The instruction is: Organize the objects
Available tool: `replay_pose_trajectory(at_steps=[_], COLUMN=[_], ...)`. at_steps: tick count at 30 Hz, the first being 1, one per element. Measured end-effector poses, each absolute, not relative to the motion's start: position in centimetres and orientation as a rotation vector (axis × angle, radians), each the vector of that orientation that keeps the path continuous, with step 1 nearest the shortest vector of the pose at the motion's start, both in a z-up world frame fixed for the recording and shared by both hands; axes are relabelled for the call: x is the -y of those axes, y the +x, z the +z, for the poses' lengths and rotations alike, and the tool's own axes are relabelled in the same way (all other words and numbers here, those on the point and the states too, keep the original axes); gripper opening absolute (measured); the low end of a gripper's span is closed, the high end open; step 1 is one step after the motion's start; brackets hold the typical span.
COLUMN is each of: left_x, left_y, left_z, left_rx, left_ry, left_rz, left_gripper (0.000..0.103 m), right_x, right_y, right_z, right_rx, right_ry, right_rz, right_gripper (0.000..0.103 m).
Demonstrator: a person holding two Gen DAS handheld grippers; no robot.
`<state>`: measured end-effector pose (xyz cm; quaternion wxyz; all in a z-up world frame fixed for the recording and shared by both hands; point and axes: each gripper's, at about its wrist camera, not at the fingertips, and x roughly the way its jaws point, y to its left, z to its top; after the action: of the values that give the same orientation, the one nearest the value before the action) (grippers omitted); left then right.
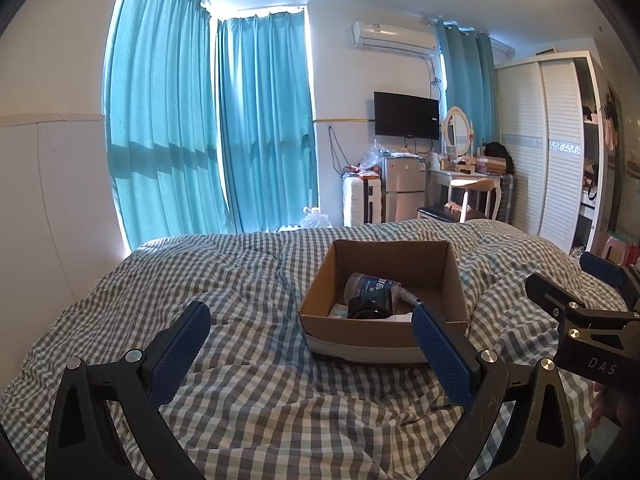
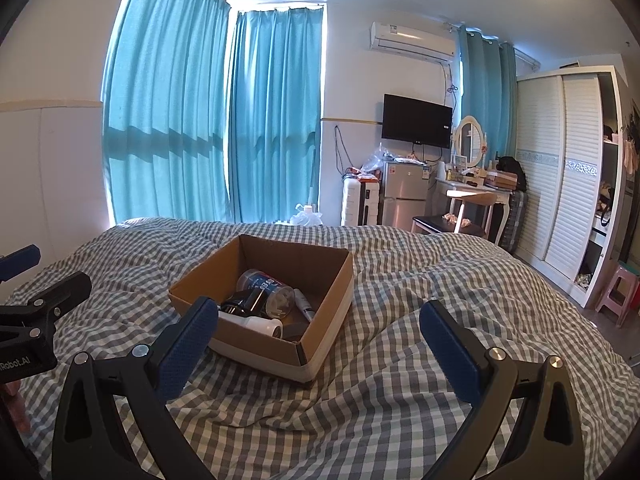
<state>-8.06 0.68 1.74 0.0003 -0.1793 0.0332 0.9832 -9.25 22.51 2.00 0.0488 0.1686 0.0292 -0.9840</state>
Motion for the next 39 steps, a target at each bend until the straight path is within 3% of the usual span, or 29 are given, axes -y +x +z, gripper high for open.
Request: replay_pose_trajectory(at_steps=[39], left_x=[-0.4], left_y=[-8.11], left_z=[1.26], left_rx=[-0.114], left_ry=[-0.588], left_rz=[3.096], left_gripper=[0.103], right_x=[-22.42], right_y=[-8.83], right_z=[2.01], right_rx=[-0.074], right_ry=[0.539], right_rz=[-2.992], right_gripper=[0.101])
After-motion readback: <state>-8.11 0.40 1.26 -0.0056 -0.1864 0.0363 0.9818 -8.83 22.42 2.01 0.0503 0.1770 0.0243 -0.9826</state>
